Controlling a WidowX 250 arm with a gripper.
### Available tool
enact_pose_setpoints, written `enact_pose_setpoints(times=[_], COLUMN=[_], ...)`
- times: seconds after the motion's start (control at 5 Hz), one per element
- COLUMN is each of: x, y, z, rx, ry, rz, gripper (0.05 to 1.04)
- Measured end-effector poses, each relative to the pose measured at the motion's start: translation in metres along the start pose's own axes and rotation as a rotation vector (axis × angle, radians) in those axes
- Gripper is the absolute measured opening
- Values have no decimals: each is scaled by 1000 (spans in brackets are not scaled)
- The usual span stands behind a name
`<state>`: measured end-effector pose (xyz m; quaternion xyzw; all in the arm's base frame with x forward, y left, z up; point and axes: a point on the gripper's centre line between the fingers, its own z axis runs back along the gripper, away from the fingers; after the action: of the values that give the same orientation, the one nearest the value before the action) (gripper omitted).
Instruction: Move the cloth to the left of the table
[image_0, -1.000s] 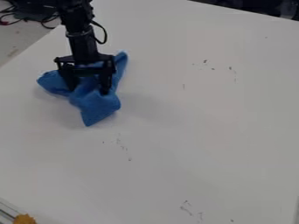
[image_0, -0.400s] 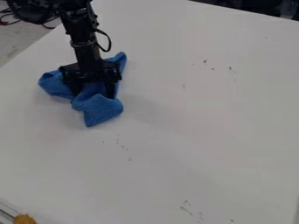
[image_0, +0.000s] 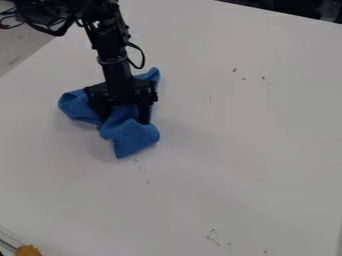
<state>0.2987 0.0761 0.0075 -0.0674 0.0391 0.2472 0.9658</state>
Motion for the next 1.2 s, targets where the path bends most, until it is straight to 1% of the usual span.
enact_pose_setpoints(times=[0.2,0.4,0.6,1.0,1.2], x=[-24,-48,-66,-111,-126], y=[-15,-27,-37,-39,-39], z=[-5,-10,-14,-15,-13], rx=[-4,2,18,47,50], ry=[12,30,53,81,80], rz=[17,36,43,79,90], gripper=[999,999,999,999,999])
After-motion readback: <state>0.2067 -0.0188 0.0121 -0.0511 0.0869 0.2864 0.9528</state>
